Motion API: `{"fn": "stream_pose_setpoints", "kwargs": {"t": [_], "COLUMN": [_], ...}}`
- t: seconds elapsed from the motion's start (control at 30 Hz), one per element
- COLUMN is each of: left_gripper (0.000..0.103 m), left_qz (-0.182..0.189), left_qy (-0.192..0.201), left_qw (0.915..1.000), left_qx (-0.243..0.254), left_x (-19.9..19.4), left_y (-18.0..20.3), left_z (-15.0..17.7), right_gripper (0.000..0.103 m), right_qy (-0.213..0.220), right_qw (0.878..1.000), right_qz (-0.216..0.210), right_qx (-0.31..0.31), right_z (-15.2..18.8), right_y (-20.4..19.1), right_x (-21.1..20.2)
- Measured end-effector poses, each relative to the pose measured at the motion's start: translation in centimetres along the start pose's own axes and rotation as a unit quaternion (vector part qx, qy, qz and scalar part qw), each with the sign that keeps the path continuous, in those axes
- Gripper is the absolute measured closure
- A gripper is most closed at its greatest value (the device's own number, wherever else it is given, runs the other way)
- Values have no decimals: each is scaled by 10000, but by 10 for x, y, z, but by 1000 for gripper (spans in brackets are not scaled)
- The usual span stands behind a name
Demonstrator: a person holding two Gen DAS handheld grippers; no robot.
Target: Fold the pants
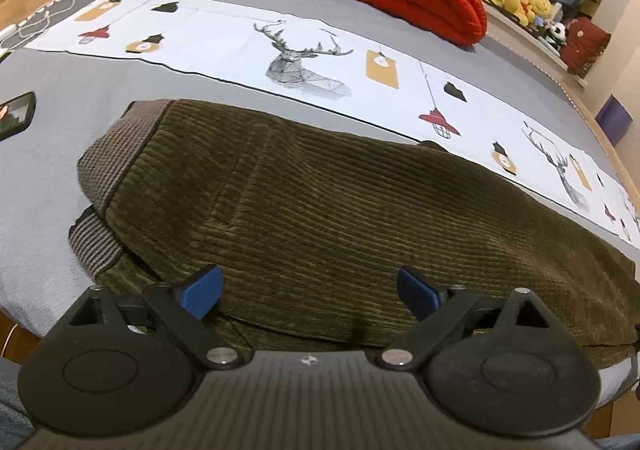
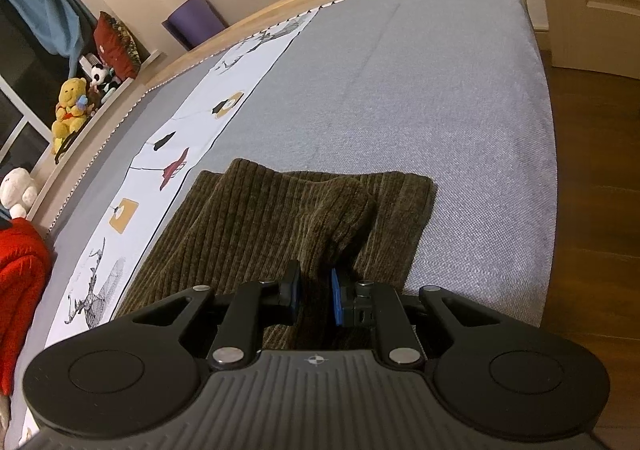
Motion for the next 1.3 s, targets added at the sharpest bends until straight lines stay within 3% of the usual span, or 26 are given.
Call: {"fn": "stream_pose_setpoints", "kwargs": {"t": [0.43,0.57,0.87,1.1,1.2,1.3], "left_gripper": [7,7,7,7,7,7], "left_qz": [-35,-201,237,117,233,316], "left_qy": [53,85,-190,-504,-575,-619], "left_qw": [9997,9973,9924,9977,9978,9976], "left_qx": [241,698,1196,429,236,65], "left_x": [3,7,20,23,20,22], "left_y": [18,31,78,93,102,108], "left_z": [-1,2,23,38,44,47], "right_gripper": [87,86,79,69,58,54], "right_qy": [130,129,-163,101,-7,-131], "right_qw": [9998,9993,9953,9918,9903,9918], "right_qz": [56,12,-298,-349,-533,-615], "right_qx": [136,356,907,1223,1284,1112], "right_z": [-6,-10,-20,-35,-34,-32], "right_y": [6,14,27,40,42,38], "right_x": [-6,-7,-6,-29,-30,-23]}}
Point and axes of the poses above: each gripper's, at about its wrist camera, not at the fingertips, and x roughly the way its jaws point, y to its right, z to its underside, the point moved 3 cm from there along x, roughly the way its jaws point, and after that the axes turned 11 degrees about y, right-handed, at the moved point
